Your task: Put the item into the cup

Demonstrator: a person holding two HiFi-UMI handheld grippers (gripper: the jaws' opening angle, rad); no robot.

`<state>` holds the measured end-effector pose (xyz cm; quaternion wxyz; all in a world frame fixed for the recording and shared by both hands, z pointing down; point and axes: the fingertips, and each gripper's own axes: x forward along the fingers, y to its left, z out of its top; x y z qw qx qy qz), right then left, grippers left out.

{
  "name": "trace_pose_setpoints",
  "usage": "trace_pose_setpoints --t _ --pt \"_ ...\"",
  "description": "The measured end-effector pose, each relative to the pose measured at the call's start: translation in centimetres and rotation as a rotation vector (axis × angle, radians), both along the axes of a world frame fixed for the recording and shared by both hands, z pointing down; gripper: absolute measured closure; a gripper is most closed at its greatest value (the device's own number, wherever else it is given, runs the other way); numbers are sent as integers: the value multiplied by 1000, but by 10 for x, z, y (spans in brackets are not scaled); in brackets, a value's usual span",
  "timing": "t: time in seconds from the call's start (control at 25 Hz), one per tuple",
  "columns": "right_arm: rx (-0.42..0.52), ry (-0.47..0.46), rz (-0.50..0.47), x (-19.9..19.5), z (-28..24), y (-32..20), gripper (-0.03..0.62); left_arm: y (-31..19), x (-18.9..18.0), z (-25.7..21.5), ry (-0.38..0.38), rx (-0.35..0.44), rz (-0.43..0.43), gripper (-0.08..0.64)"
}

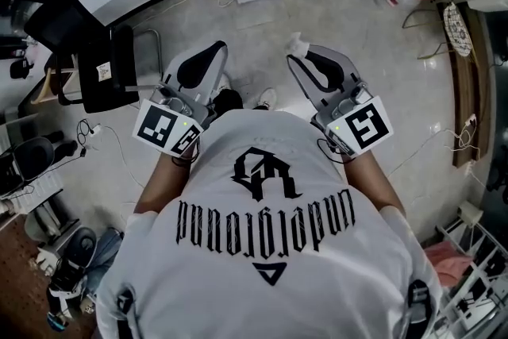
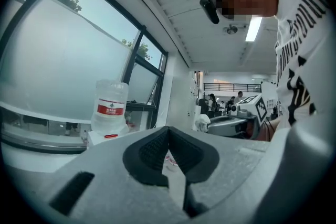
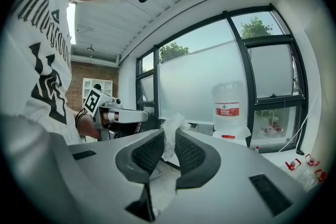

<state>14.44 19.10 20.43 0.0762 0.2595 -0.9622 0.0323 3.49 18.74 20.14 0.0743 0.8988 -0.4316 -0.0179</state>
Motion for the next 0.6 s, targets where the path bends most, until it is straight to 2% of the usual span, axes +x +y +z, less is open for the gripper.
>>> trace_pose_setpoints --t 0.6 --pt "-5 16 28 -16 4 -41 526 -46 -14 1 13 1 36 548"
